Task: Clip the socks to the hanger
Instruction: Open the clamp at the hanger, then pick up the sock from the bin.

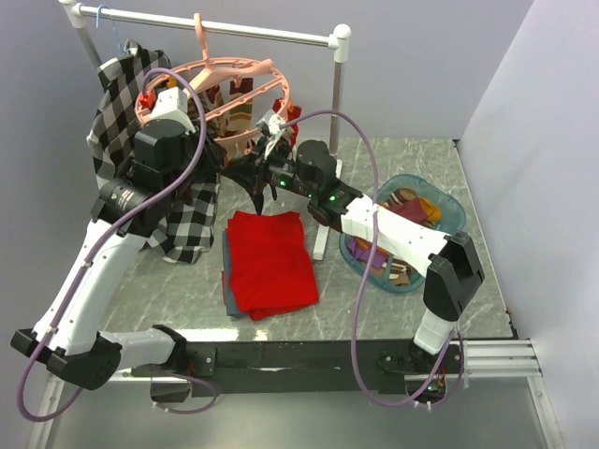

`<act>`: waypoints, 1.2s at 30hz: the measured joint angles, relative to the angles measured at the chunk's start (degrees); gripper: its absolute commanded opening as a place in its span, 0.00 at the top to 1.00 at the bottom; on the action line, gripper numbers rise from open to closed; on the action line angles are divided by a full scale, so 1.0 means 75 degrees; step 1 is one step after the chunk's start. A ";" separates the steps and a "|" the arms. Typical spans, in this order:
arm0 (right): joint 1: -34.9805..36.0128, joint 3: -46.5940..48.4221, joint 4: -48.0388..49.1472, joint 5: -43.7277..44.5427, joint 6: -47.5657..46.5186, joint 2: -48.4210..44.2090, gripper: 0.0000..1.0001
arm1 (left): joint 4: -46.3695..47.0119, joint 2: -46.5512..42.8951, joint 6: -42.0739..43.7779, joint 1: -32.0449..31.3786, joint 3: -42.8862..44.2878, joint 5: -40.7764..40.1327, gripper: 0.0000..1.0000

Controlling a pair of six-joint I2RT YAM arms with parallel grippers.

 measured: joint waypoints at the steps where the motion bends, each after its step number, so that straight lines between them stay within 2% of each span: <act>1: 0.0000 0.0000 -0.0006 0.0000 -0.0017 0.0009 0.89 | -0.0003 0.0006 0.0009 0.0000 0.0000 -0.0020 0.76; 2: 0.0000 0.0000 -0.0015 0.0000 -0.0032 0.0012 0.79 | -0.0006 0.0009 0.0029 0.0000 0.0000 -0.0050 0.81; 5: 0.0000 0.0000 -0.0047 -0.0003 -0.0058 0.0015 0.62 | 0.0003 0.0009 0.0111 0.0000 0.0000 -0.0090 0.84; 9: 0.0015 -0.0015 -0.0332 -0.0029 -0.0146 -0.0044 0.51 | 0.0152 -0.0003 0.0160 -0.0003 -0.0035 -0.0102 0.83; 13: 0.0017 -0.0481 -0.1090 -0.0082 -0.0204 -0.0606 0.44 | 0.0376 -0.0026 0.0189 -0.0003 -0.0157 -0.0105 0.82; 18: 0.0015 -0.1189 -0.2521 0.0079 -0.0382 -0.1985 0.43 | 0.0530 -0.0070 0.0198 -0.0003 -0.0356 -0.0102 0.81; 22: -0.0111 -0.2022 -0.3850 0.0895 -0.0501 -0.3448 0.43 | 0.0624 -0.0117 0.0210 -0.0003 -0.0420 -0.0102 0.81; 25: -0.0729 -0.2777 -0.4610 0.1533 -0.0423 -0.4287 0.45 | 0.0694 -0.0216 0.0216 -0.0003 -0.0481 -0.0099 0.81; 27: -0.1673 -0.3585 -0.5176 0.1996 -0.0306 -0.4791 0.46 | 0.0705 -0.0286 0.0216 -0.0003 -0.0507 -0.0099 0.81; 31: -0.3086 -0.4602 -0.6143 0.2795 -0.0254 -0.4919 0.54 | 0.0714 -0.0423 0.0216 -0.0003 -0.0560 -0.0099 0.81; 36: -0.3701 -0.5065 -0.6607 0.2961 -0.0321 -0.4430 0.58 | 0.0723 -0.0493 0.0219 -0.0003 -0.0571 -0.0099 0.81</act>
